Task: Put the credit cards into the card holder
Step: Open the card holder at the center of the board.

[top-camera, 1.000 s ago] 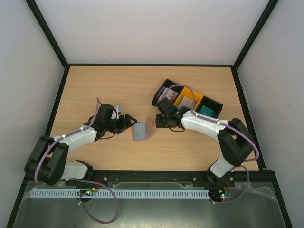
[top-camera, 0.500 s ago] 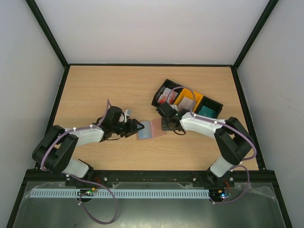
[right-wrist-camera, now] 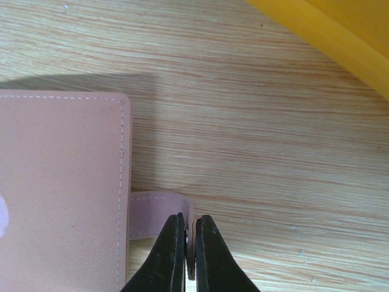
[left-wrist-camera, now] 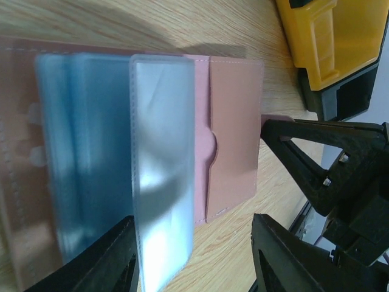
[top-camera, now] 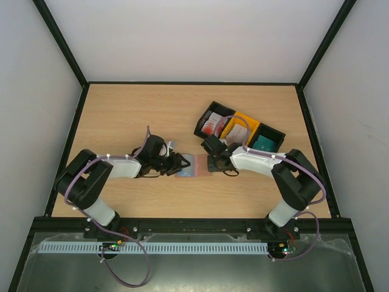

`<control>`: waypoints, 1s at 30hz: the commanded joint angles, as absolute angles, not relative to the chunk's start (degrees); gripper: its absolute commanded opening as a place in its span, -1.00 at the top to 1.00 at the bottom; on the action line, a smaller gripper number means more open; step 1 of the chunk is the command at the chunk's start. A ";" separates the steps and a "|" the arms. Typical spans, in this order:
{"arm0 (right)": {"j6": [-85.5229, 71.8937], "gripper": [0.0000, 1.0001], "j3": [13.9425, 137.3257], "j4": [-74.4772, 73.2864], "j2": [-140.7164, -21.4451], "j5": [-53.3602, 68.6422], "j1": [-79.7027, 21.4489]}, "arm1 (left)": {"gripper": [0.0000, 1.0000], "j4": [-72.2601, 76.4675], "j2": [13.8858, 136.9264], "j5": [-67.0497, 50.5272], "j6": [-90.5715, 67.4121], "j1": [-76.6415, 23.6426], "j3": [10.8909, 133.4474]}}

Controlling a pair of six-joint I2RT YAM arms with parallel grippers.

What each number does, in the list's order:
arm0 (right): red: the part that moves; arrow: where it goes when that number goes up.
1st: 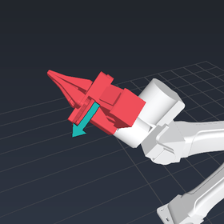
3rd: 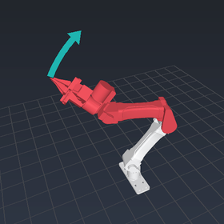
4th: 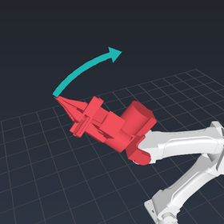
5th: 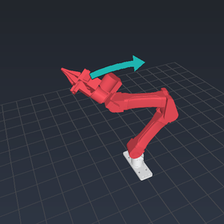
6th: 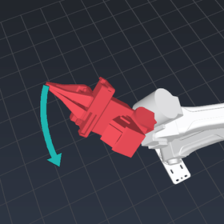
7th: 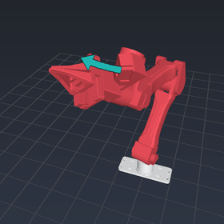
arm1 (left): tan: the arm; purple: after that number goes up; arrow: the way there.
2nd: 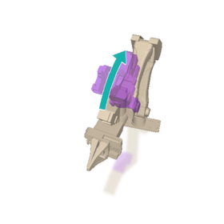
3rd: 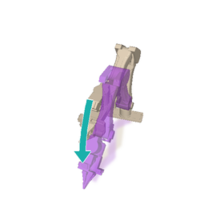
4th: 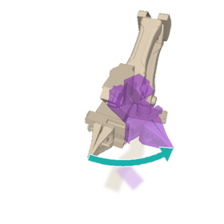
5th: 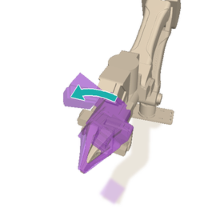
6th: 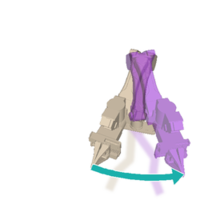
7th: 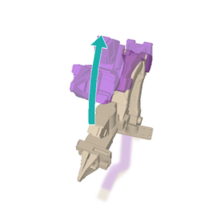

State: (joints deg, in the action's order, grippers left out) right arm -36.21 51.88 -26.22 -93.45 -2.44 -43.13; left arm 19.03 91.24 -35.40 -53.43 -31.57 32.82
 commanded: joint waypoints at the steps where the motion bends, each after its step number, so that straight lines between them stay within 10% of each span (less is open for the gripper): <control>1: -36.14 0.96 50.79 -24.52 -93.52 -1.41 -42.95 | -0.03 21.80 93.27 -36.85 -52.99 -32.30 35.41; 17: -47.54 0.32 48.33 -26.01 -85.04 -16.24 -42.13 | 0.12 21.11 101.93 -40.80 -50.17 -36.33 45.94; 30: -44.66 0.42 43.82 -16.32 -79.29 3.04 -37.70 | 0.35 7.48 108.45 -33.50 -44.23 -40.08 56.14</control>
